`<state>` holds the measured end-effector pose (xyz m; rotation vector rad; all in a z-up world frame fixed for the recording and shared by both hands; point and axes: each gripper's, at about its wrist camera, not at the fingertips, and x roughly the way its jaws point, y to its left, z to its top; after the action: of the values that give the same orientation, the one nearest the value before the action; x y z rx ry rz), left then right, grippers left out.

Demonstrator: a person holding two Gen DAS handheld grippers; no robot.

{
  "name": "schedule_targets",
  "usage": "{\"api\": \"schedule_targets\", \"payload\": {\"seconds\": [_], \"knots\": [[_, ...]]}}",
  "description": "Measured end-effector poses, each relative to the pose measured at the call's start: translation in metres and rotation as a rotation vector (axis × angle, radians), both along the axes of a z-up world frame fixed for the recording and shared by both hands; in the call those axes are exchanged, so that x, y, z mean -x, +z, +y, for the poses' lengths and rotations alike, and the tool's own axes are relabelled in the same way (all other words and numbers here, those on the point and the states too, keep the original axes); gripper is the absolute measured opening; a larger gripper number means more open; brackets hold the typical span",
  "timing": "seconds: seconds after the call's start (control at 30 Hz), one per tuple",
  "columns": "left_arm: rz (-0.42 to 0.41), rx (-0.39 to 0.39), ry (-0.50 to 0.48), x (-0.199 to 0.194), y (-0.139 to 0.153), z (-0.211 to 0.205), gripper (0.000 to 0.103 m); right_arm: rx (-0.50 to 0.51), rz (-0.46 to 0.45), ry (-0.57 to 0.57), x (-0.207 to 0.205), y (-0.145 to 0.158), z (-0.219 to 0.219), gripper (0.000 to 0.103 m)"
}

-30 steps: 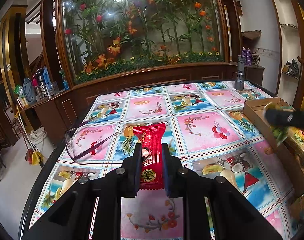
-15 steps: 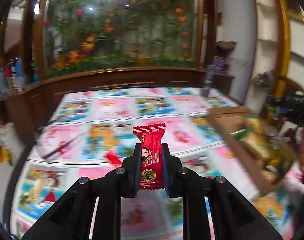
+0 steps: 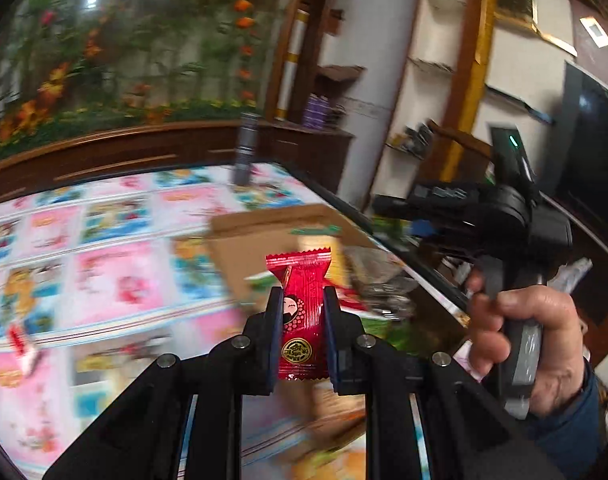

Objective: Organize snacks
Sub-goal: 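Lower the red candy and yellow packet into the box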

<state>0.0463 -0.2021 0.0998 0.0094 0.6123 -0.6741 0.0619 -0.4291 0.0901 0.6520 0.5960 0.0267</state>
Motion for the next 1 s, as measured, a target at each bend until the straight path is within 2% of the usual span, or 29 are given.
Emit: {"api": "schedule_targets", "payload": {"seconds": [0.13,0.23,0.33,0.43,0.6,1.0], "knots": [[0.019,-0.032,-0.043,-0.005,-0.015,-0.038,0.018,-0.003,0.048,0.022,-0.005,-0.01,0.001,0.032],[0.046,-0.035,-0.061,-0.007,-0.03,-0.051,0.018,-0.008,0.083,0.054,-0.01,-0.017,0.008,0.032],[0.008,-0.043,-0.061,0.0,-0.033,-0.052,0.018,0.01,0.116,0.071,-0.014,-0.023,0.014,0.032],[0.014,-0.018,-0.055,0.002,-0.034,-0.047,0.018,0.009,0.136,0.082,-0.016,-0.028,0.019,0.033],[-0.005,-0.026,-0.052,0.007,-0.034,-0.048,0.018,0.026,0.155,0.087,-0.018,-0.03,0.023,0.033],[-0.038,-0.039,-0.058,0.013,-0.031,-0.051,0.019,0.043,0.157,0.047,-0.017,-0.028,0.02,0.034]]}}
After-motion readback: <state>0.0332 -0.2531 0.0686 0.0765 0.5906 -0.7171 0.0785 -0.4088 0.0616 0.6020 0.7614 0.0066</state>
